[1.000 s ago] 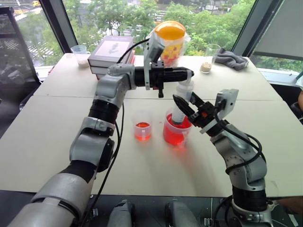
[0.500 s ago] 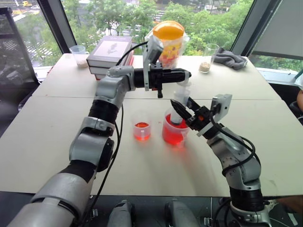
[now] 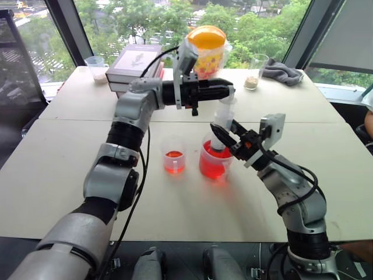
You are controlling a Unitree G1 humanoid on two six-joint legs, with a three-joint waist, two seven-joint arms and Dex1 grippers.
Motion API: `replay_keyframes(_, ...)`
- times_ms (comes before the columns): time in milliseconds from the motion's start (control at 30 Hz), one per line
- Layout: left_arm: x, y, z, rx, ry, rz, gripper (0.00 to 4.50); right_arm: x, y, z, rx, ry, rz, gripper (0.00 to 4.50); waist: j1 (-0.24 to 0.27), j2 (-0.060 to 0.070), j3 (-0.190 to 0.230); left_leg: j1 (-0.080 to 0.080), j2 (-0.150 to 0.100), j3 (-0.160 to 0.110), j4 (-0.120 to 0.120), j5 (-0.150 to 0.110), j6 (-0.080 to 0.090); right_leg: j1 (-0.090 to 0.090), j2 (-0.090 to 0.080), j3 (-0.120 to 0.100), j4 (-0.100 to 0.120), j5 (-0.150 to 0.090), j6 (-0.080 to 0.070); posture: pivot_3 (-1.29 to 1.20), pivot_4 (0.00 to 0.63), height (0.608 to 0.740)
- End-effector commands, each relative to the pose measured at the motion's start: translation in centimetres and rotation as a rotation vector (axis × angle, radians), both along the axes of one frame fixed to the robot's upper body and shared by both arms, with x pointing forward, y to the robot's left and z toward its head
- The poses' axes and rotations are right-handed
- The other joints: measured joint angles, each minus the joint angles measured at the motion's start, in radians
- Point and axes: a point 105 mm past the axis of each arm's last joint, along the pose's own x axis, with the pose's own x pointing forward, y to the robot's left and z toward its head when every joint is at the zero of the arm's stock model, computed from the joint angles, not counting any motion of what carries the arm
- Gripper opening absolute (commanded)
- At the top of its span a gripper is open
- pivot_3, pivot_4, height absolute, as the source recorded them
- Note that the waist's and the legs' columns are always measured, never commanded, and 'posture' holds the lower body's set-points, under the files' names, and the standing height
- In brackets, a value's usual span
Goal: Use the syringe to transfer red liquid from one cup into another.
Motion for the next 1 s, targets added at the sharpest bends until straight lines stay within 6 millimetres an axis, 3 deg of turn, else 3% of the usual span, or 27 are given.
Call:
replay_keyframes(33, -1.1, 0.1, 0.4, 0.018, -0.061, -0.048, 2.95, -0.8, 0.0, 3.4, 0.01, -0.11, 0.008, 1.55, -0.001, 0.0, 0.0, 0.0, 0.0, 0.0, 0.0, 0.0, 0.0, 0.0, 0.0, 0.0, 0.0, 0.0, 0.0, 0.0, 0.15, 0.74)
replay_keyframes(67, -1.2, 0.5, 0.3, 0.017, -0.057, -0.059, 3.4, -0.8, 0.0, 3.6, 0.006, -0.117, 0.007, 1.55, -0.001, 0.0, 0.0, 0.0, 0.0, 0.0, 0.0, 0.0, 0.0, 0.0, 0.0, 0.0, 0.0, 0.0, 0.0, 0.0, 0.15, 0.74)
replay_keyframes(200, -0.9, 1.8, 0.1, 0.013, -0.035, -0.034, 3.4, -0.6, -0.2, 4.2, -0.001, -0.133, -0.001, 1.55, 0.001, 0.0, 0.0, 0.0, 0.0, 0.0, 0.0, 0.0, 0.0, 0.0, 0.0, 0.0, 0.0, 0.0, 0.0, 0.0, 0.15, 0.74)
replay_keyframes(367, -0.2, 5.1, -0.6, 0.046, -0.029, 0.06, 3.4, -0.3, -0.3, 4.7, -0.011, -0.14, 0.004, 1.55, -0.005, 0.0, 0.0, 0.0, 0.0, 0.0, 0.0, 0.0, 0.0, 0.0, 0.0, 0.0, 0.0, 0.0, 0.0, 0.0, 0.15, 0.74)
replay_keyframes(500, 0.3, 7.5, 0.0, 0.034, -0.019, 0.135, 3.4, -0.4, -0.1, 4.8, -0.022, -0.139, 0.022, 1.55, -0.002, 0.0, 0.0, 0.0, 0.001, 0.0, 0.0, 0.0, 0.0, -0.001, 0.0, 0.0, 0.001, 0.0, 0.0, 0.0, 0.15, 0.74)
replay_keyframes(600, 0.5, 9.7, 0.9, 0.001, -0.019, 0.197, 3.4, -0.7, 0.4, 6.4, -0.012, -0.17, 0.053, 1.55, -0.001, 0.0, 0.0, 0.0, 0.0, 0.001, 0.0, 0.0, 0.0, -0.001, 0.0, 0.0, 0.001, 0.0, 0.0, 0.0, 0.15, 0.74)
replay_keyframes(700, 0.6, 11.6, 1.8, -0.031, -0.011, 0.251, 3.4, -0.6, 1.4, 8.4, 0.001, -0.196, 0.103, 1.55, -0.004, 0.0, 0.0, 0.0, 0.001, 0.001, 0.0, 0.0, 0.0, -0.001, 0.0, 0.0, 0.001, 0.0, 0.0, 0.0, 0.15, 0.74)
replay_keyframes(833, 1.2, 14.0, 1.2, 0.014, -0.011, 0.34, 3.4, -0.2, 3.4, 9.3, 0.008, -0.199, 0.178, 1.55, -0.002, 0.0, 0.0, 0.0, 0.001, 0.001, 0.0, 0.0, 0.0, -0.001, 0.0, -0.001, 0.002, 0.0, 0.0, 0.0, 0.15, 0.74)
replay_keyframes(1000, 1.1, 15.8, 1.5, 0.026, -0.023, 0.392, 3.4, 0.5, 6.2, 8.3, 0.041, -0.165, 0.266, 1.55, -0.002, 0.0, 0.0, 0.0, 0.001, 0.002, 0.0, 0.0, 0.0, -0.001, 0.0, 0.0, 0.002, 0.0, 0.0, 0.0, 0.15, 0.74)
